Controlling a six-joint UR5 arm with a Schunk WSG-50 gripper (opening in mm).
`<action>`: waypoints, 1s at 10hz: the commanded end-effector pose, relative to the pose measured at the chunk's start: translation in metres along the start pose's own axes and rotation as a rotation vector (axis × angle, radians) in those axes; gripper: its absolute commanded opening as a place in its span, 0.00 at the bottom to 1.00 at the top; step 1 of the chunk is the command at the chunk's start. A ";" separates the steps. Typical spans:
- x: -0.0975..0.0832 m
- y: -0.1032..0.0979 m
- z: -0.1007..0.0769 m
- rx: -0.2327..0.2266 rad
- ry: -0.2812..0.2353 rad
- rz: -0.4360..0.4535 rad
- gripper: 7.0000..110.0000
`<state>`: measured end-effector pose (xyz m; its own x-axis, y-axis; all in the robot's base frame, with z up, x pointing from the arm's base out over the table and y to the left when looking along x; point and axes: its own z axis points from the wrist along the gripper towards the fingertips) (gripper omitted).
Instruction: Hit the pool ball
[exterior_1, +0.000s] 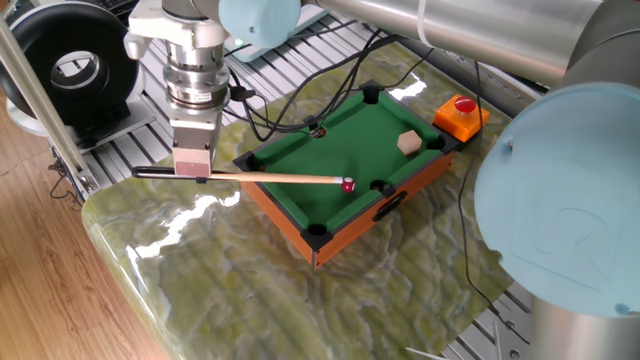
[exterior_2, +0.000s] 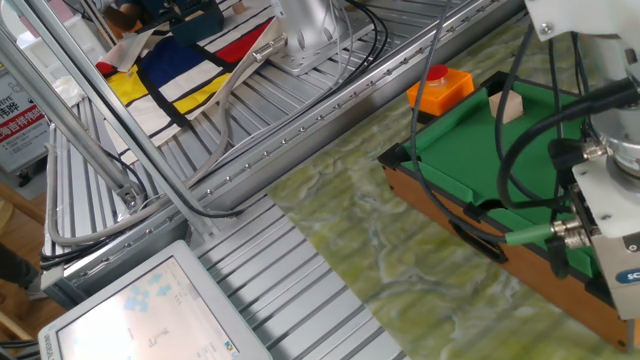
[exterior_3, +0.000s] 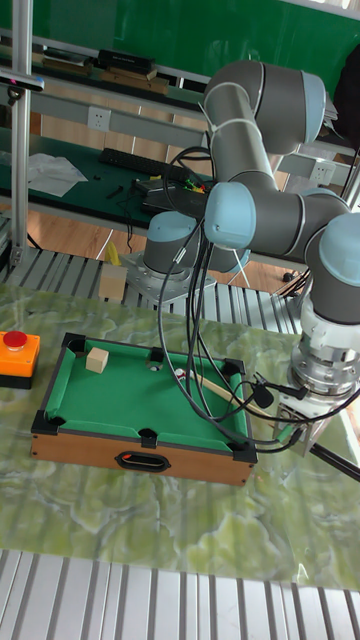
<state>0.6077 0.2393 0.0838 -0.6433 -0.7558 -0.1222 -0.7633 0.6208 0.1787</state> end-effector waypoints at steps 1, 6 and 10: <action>-0.009 0.004 -0.001 -0.015 -0.037 0.012 0.00; -0.020 0.002 -0.002 -0.008 -0.082 0.034 0.00; -0.031 0.011 -0.003 -0.039 -0.118 0.047 0.00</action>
<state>0.6167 0.2580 0.0877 -0.6753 -0.7128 -0.1894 -0.7373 0.6463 0.1965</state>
